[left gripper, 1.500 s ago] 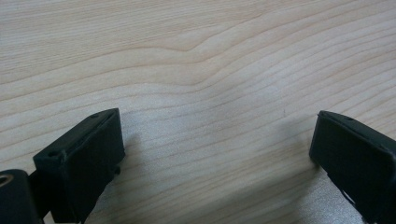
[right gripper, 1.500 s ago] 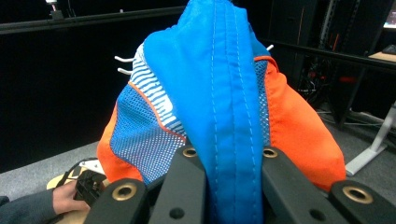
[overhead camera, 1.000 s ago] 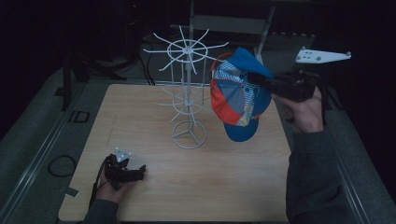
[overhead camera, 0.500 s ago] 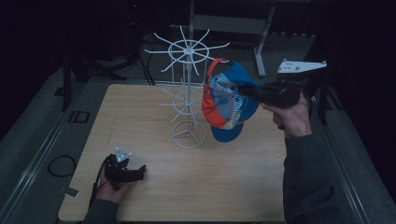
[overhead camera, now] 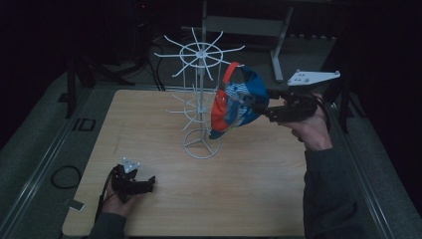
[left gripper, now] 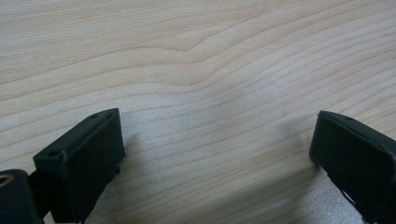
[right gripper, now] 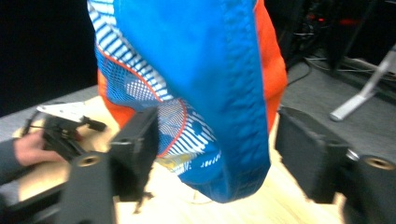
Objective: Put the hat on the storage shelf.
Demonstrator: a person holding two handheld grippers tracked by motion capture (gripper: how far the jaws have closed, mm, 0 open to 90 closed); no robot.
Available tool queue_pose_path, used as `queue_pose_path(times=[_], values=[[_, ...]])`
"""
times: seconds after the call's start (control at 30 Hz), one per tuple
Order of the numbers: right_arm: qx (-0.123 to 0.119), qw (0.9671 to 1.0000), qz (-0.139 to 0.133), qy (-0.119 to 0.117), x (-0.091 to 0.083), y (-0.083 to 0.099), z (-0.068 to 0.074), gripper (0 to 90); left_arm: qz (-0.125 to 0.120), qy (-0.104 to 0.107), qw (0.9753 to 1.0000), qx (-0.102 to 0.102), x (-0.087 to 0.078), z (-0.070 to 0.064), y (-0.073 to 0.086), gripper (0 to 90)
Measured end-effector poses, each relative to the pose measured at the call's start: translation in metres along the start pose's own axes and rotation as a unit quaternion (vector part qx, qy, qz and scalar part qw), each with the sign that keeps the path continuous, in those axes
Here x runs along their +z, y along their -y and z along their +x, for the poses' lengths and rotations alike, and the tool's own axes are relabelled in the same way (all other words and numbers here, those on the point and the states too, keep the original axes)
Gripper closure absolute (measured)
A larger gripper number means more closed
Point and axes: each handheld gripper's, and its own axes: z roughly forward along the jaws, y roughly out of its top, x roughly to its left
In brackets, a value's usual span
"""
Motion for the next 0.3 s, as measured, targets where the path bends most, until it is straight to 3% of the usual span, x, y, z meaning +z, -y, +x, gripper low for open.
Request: queue_pose_path(times=[0.3], values=[[0.001,0.9999,0.006,0.013,0.0008,0.0065,-0.003,20.4,-0.001,0.0,1.0,-0.002,0.0002,-0.0002,-0.0001,3.1]])
